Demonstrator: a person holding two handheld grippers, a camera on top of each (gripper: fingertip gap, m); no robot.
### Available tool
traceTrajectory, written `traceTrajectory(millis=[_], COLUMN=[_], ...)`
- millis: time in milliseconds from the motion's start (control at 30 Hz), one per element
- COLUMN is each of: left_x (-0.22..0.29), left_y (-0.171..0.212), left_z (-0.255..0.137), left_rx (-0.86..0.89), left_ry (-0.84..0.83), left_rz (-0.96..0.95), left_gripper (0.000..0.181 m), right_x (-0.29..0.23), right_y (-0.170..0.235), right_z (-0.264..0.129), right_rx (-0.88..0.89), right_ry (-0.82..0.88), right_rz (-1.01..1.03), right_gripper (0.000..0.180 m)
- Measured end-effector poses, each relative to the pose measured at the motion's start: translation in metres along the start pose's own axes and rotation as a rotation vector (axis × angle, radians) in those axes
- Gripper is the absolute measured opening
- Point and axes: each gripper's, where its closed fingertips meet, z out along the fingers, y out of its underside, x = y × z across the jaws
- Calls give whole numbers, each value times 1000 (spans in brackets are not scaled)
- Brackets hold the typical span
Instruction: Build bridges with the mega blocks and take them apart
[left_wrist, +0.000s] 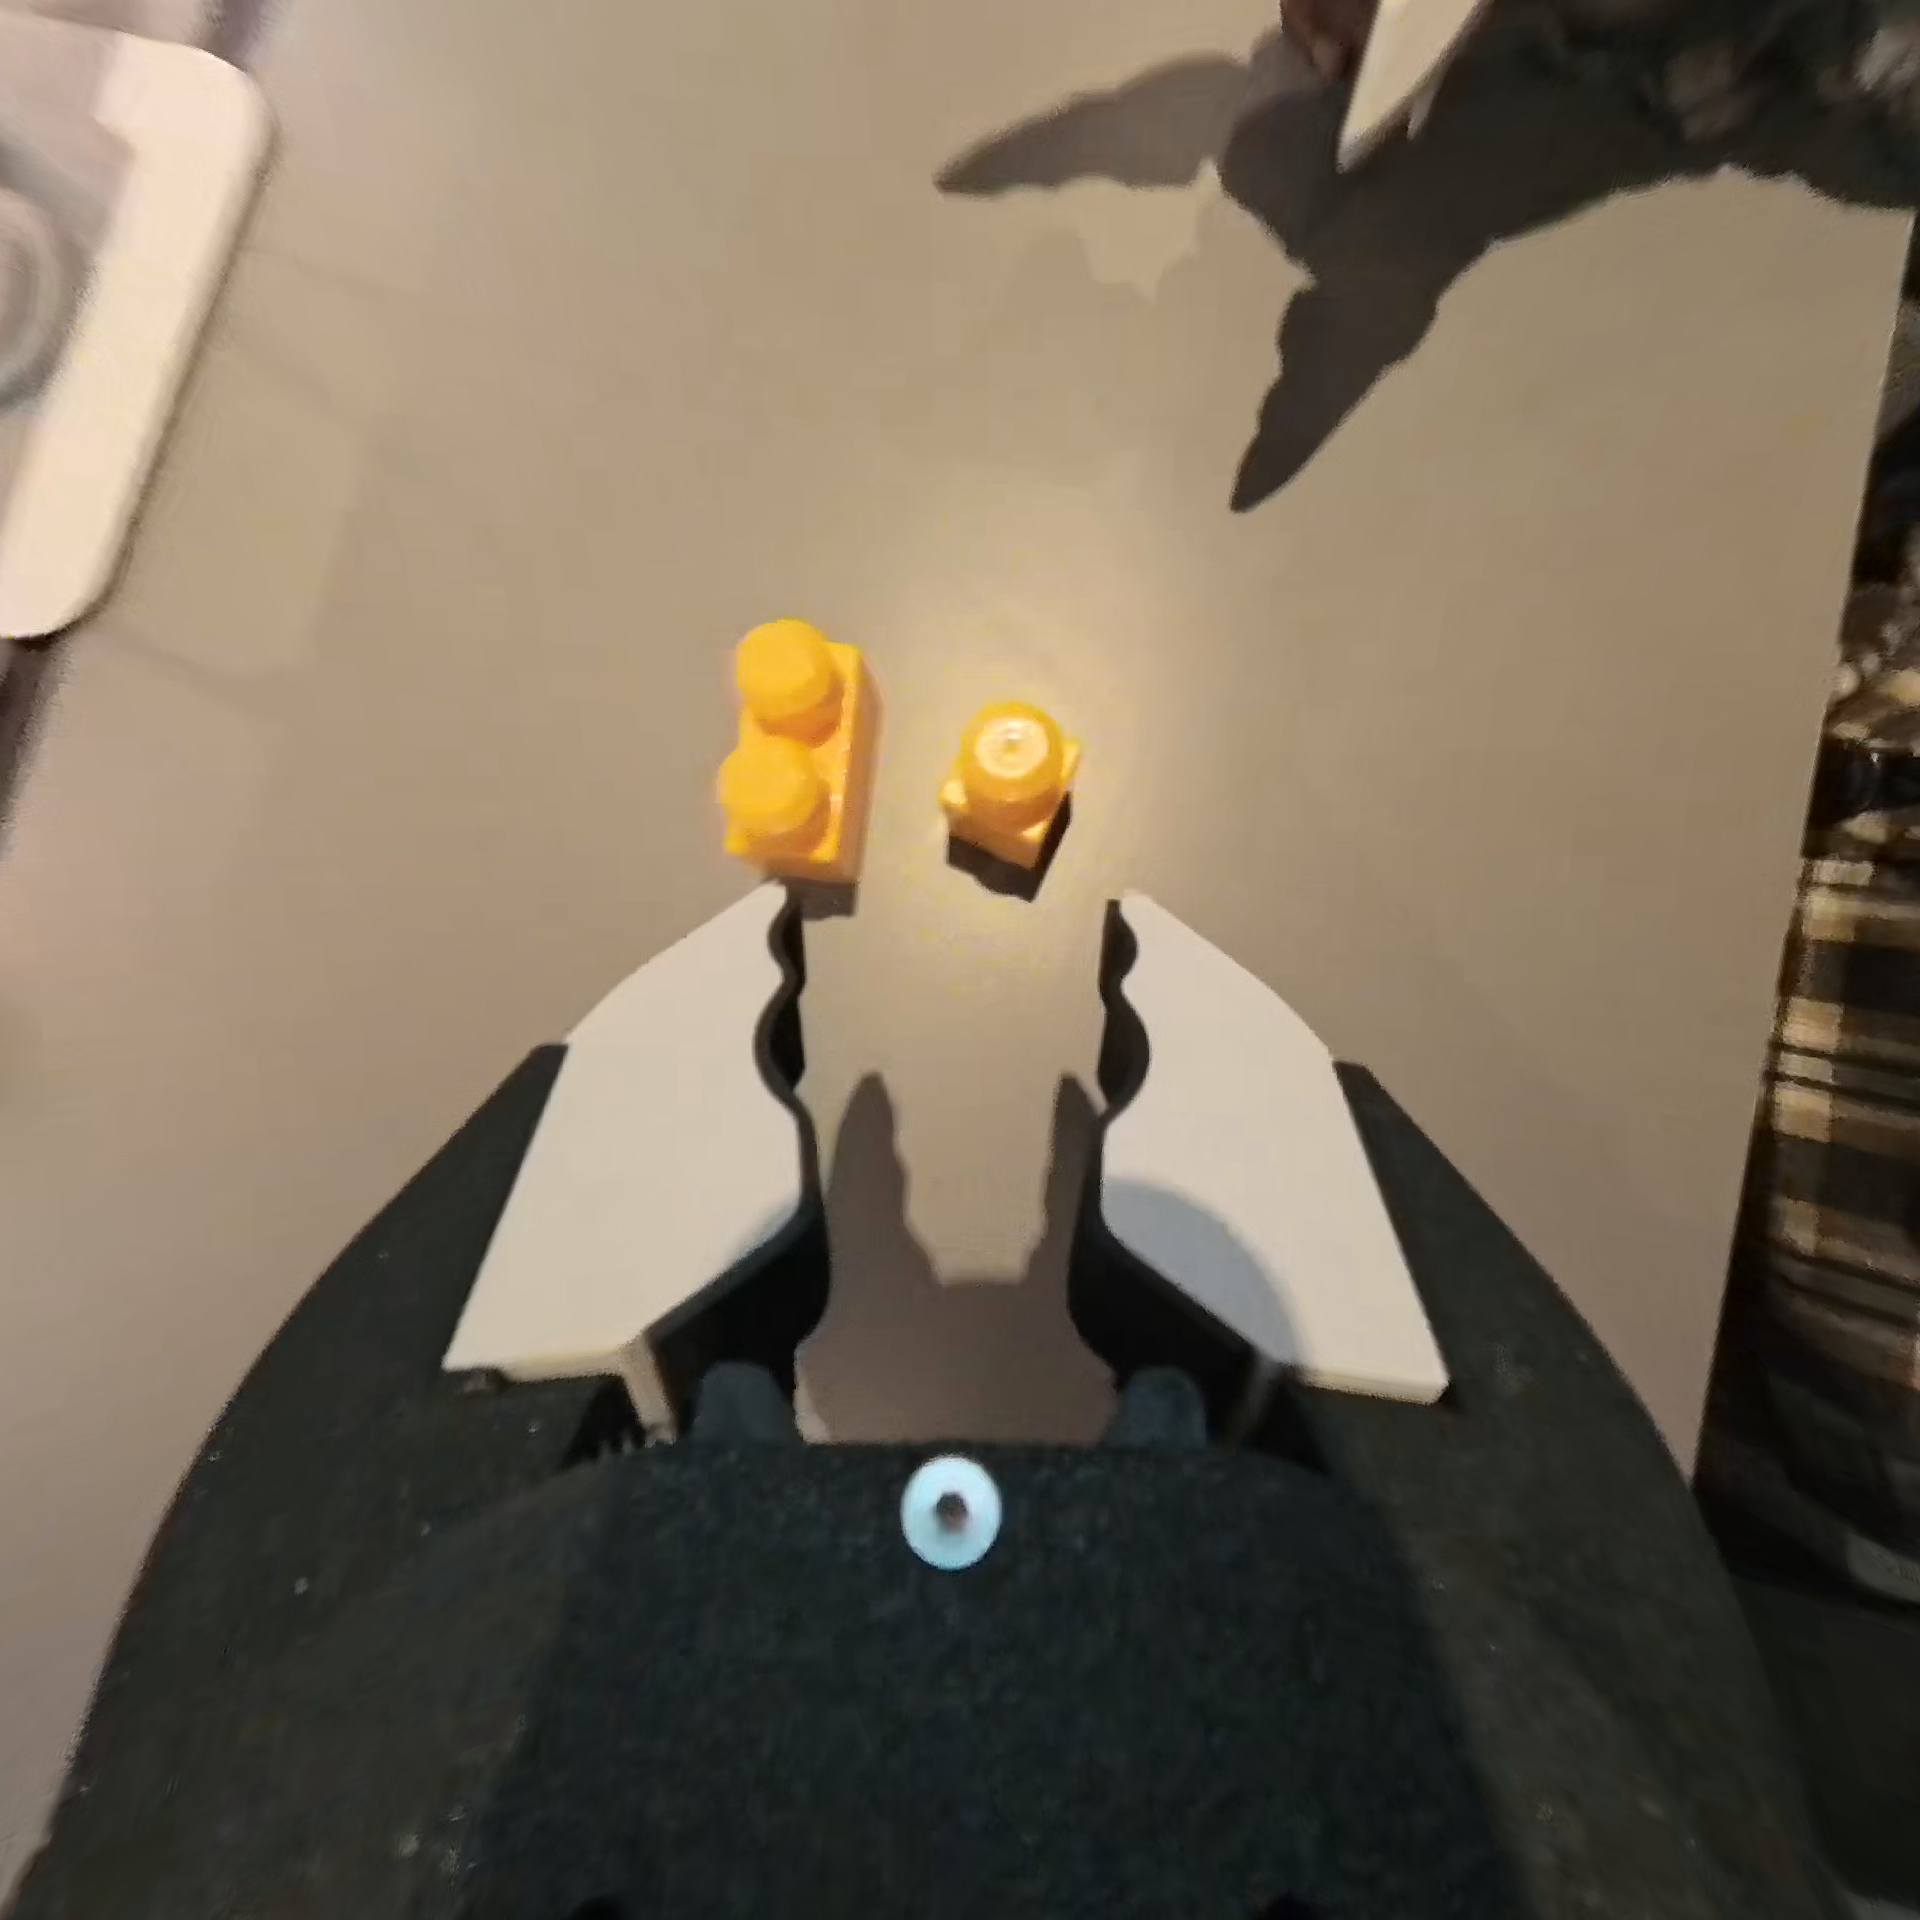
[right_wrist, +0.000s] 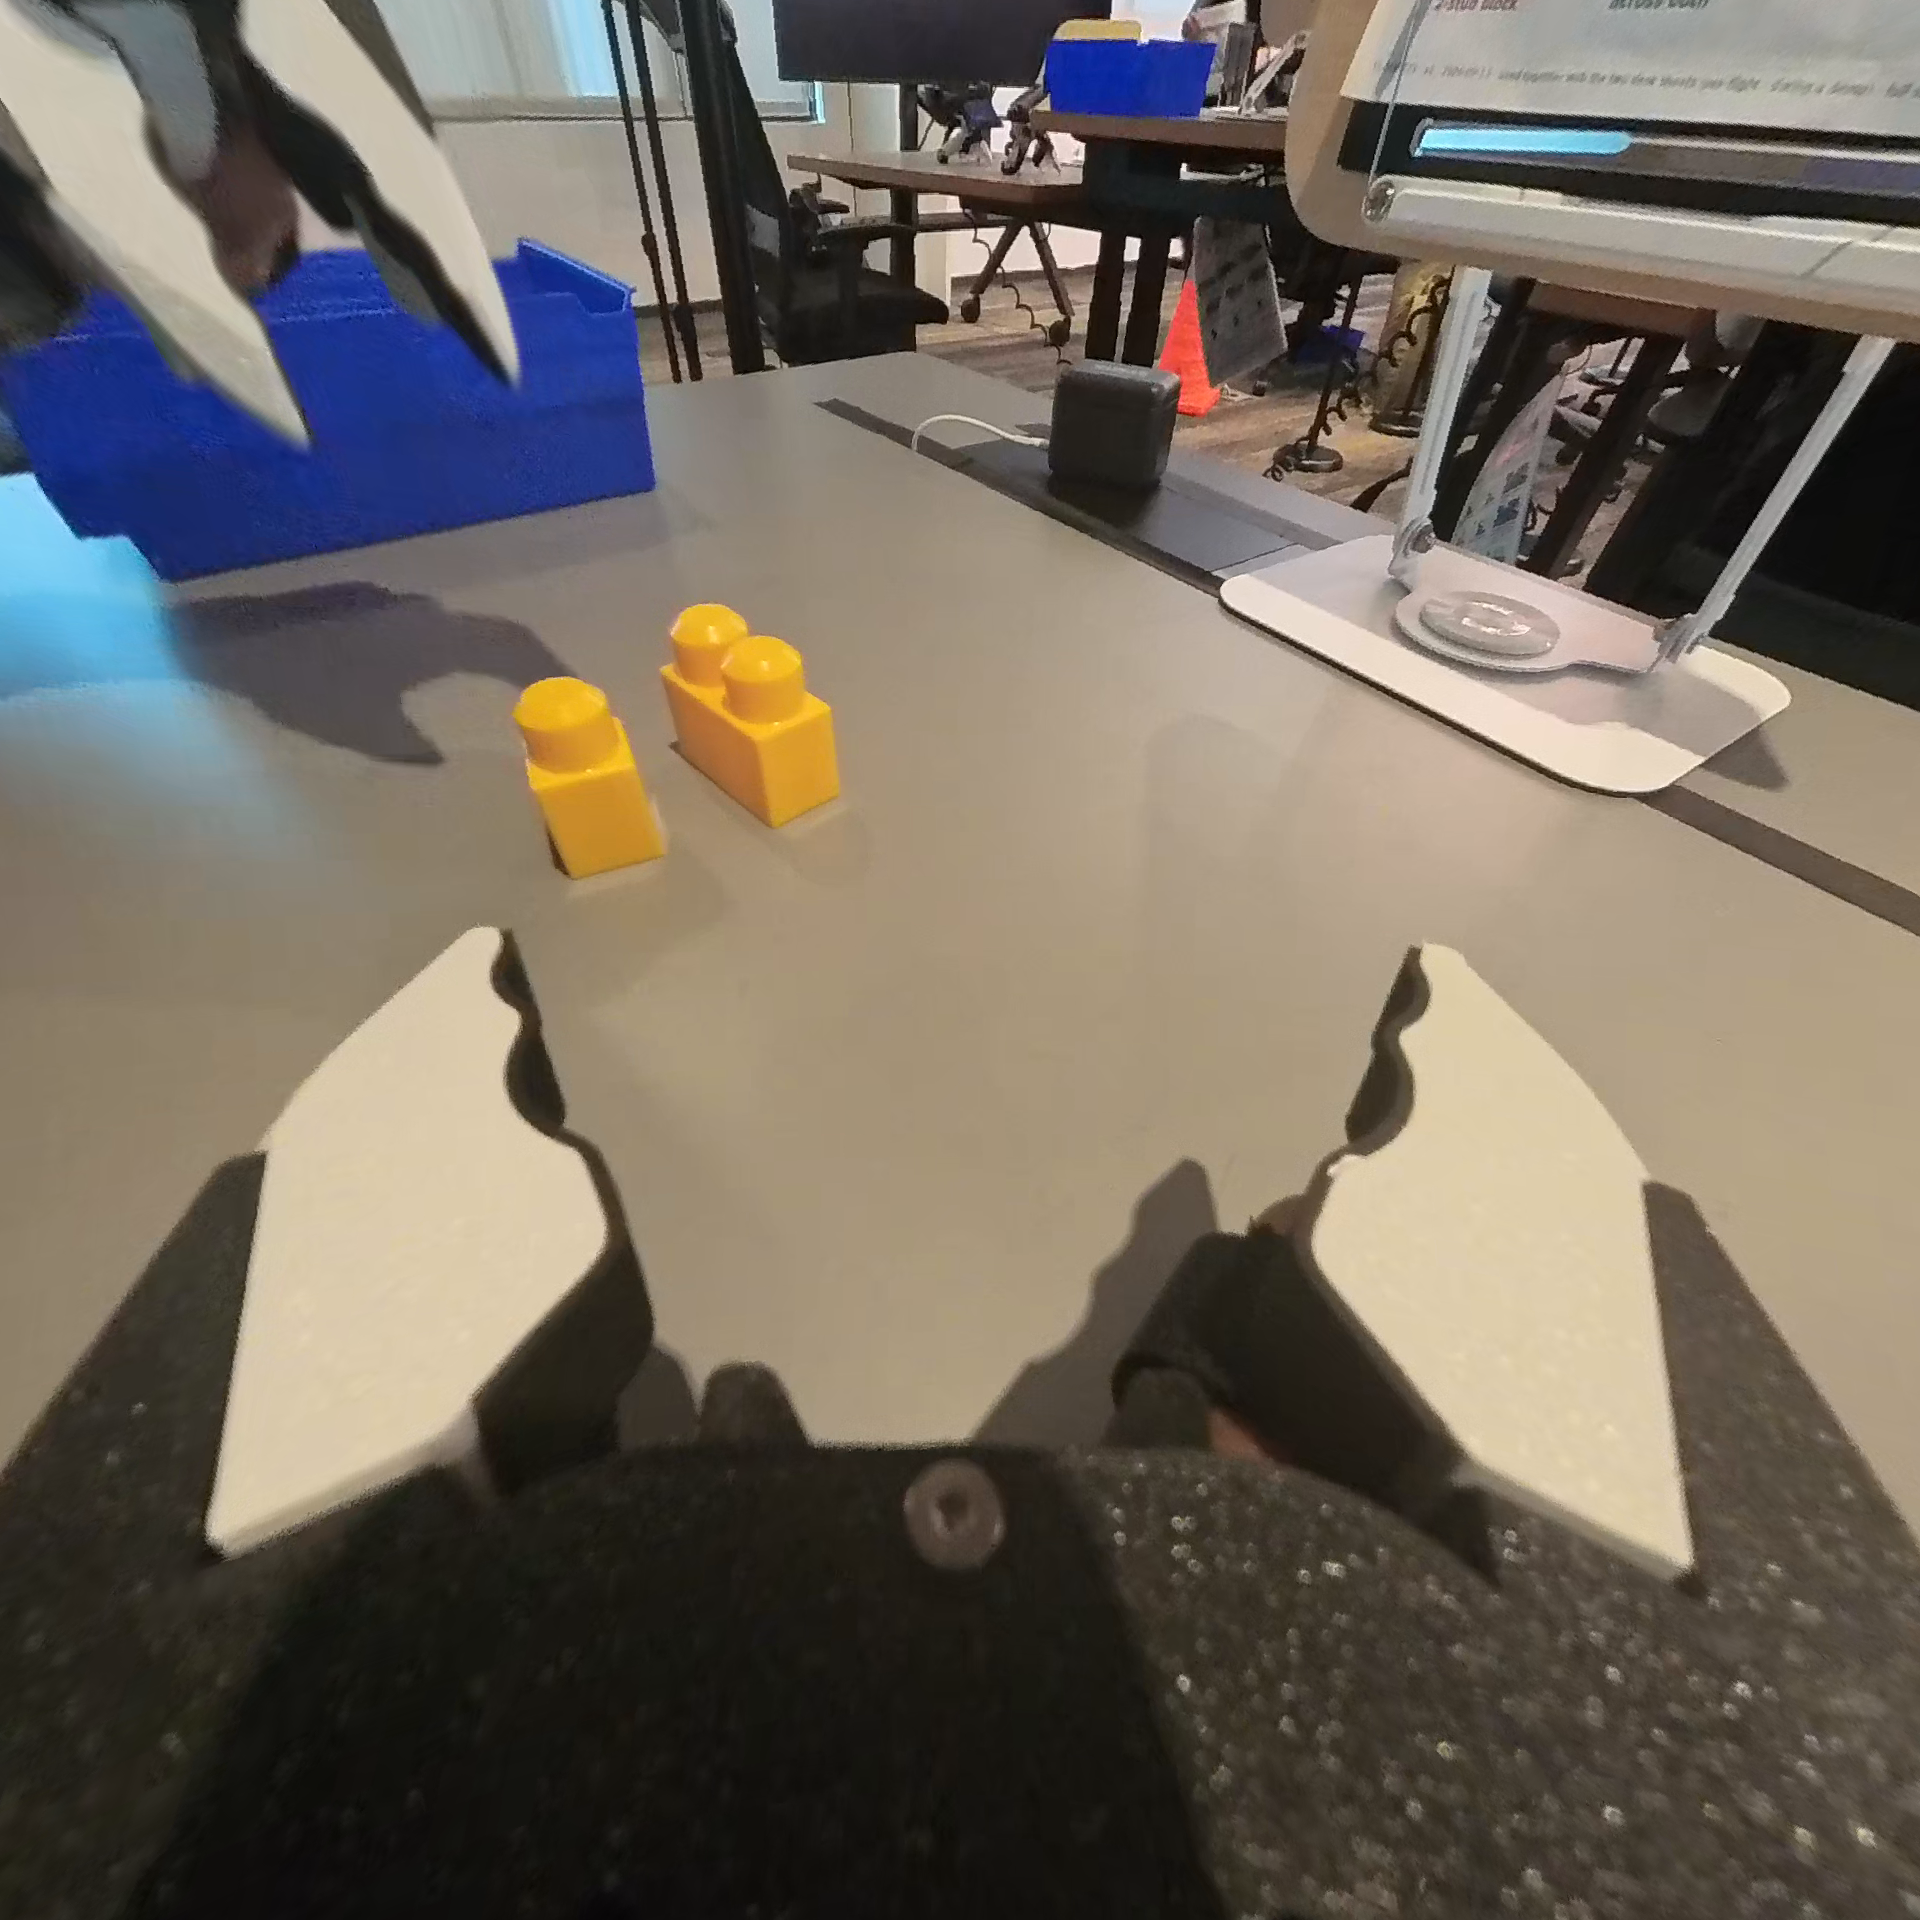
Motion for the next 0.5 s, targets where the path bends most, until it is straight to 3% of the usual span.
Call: traceTrajectory(millis=[267,500], left_x=[-53,-84], left_y=[28,125], left_z=[-125,-199], left_rx=[273,216], left_ry=[-281,-507], left_rz=[-166,-355], left_gripper=[69,81], right_x=[1,1], right_y=[1,2], right_z=[0,0], right_rx=[-4,-6], right_ry=[4,2], right_rz=[2,5], right_gripper=[146,146])
